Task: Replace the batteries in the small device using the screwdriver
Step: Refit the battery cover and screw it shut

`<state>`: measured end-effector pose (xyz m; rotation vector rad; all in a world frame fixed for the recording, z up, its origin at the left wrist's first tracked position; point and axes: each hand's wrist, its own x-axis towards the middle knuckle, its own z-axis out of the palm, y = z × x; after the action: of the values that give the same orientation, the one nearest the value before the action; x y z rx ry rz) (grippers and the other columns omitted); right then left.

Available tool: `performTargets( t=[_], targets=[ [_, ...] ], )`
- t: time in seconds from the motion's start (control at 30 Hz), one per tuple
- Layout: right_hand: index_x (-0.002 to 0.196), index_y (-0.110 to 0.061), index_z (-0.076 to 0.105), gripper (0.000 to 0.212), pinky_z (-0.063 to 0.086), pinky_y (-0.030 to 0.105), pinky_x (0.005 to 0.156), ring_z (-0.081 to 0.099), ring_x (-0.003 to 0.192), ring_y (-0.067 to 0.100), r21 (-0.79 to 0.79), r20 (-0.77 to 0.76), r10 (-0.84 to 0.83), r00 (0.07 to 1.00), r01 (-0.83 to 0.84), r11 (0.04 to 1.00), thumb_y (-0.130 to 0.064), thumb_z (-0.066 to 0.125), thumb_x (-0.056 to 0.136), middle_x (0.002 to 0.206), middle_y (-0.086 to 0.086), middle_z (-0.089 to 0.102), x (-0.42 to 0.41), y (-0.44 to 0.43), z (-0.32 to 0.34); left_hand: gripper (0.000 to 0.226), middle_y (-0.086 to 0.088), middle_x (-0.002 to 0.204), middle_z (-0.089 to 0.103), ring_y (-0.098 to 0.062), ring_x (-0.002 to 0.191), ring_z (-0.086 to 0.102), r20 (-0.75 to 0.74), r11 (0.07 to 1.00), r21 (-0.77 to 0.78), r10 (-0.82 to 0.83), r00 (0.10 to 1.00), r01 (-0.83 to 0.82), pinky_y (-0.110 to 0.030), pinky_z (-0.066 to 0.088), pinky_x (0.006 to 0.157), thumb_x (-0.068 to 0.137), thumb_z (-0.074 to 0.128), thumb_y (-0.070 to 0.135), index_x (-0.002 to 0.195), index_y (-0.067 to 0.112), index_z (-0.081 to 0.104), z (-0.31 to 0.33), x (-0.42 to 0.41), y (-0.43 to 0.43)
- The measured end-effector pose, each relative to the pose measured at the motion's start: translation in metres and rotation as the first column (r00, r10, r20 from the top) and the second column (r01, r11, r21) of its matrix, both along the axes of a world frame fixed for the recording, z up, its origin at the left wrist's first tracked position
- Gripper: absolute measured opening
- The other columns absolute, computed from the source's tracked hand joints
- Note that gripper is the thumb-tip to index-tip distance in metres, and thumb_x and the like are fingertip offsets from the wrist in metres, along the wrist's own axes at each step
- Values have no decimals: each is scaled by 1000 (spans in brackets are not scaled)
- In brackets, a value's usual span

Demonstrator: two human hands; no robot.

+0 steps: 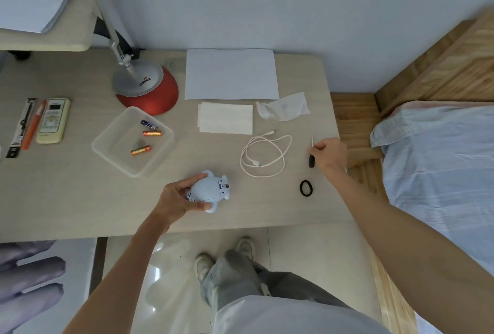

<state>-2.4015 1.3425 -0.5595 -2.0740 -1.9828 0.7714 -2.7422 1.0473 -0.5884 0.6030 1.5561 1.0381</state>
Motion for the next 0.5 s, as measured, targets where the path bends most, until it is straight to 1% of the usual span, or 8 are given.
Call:
performTargets(
  t=[0.07, 0.13, 0.2, 0.27, 0.37, 0.43, 0.5],
  targets=[
    [82, -13, 84, 10, 55, 31, 71, 74, 80, 23, 5, -9, 6, 1000, -6, 1000, -22, 86, 86, 80, 3, 79, -1, 2, -4, 83, -2, 133, 76, -21, 121, 72, 4, 1000, -1, 1, 1000, -1, -25, 64, 89, 58, 105, 4, 133, 27, 79, 1, 0, 1],
    [81, -12, 83, 11, 50, 28, 70, 73, 79, 23, 9, -15, 13, 1000, -13, 1000, -21, 86, 86, 79, 4, 78, -1, 3, -6, 82, -1, 133, 76, -21, 122, 71, 1, 1000, -7, -5, 1000, 5, -27, 64, 90, 59, 105, 4, 133, 27, 78, 2, 0, 1],
    [80, -12, 83, 14, 51, 30, 69, 73, 79, 25, 5, -15, 19, 1000, -19, 1000, -24, 86, 86, 77, 4, 77, 1, 4, -7, 83, 1, 133, 76, -20, 123, 71, -9, 1000, -17, -7, 1000, 7, -27, 64, 90, 58, 105, 5, 133, 28, 78, 5, 0, 1],
    [83, -13, 83, 18, 56, 32, 71, 73, 82, 25, 16, -13, 9, 1000, -9, 1000, -31, 84, 86, 78, 3, 77, 4, 5, -3, 83, 1, 133, 76, -21, 123, 70, -9, 1000, -25, -6, 1000, 6, -29, 64, 91, 58, 105, 5, 133, 27, 78, 8, 1, 2],
    [104, -14, 84, 27, 57, 31, 82, 75, 94, 23, 113, -40, -16, 999, 21, 993, -36, 82, 89, 97, 4, 81, 8, 12, 14, 83, 2, 133, 76, -22, 125, 70, -18, 999, -37, -6, 1000, 5, -32, 65, 94, 58, 105, 4, 133, 27, 78, 11, 2, 2],
    [109, -13, 82, 33, 58, 34, 86, 75, 95, 21, 208, -101, -19, 995, 40, 977, -40, 81, 90, 99, 4, 81, 7, 16, 33, 83, 2, 134, 76, -22, 125, 69, -29, 999, -45, -8, 1000, 7, -33, 65, 94, 59, 105, 3, 134, 27, 78, 14, 2, 2],
    [110, -14, 81, 34, 62, 41, 88, 74, 90, 17, 318, -161, -7, 987, 58, 946, -42, 80, 91, 97, 1, 80, 3, 15, 57, 84, 2, 135, 75, -23, 126, 69, -33, 999, -52, -8, 999, 6, -32, 65, 94, 59, 105, 3, 134, 26, 77, 15, 3, 3]
  ],
)
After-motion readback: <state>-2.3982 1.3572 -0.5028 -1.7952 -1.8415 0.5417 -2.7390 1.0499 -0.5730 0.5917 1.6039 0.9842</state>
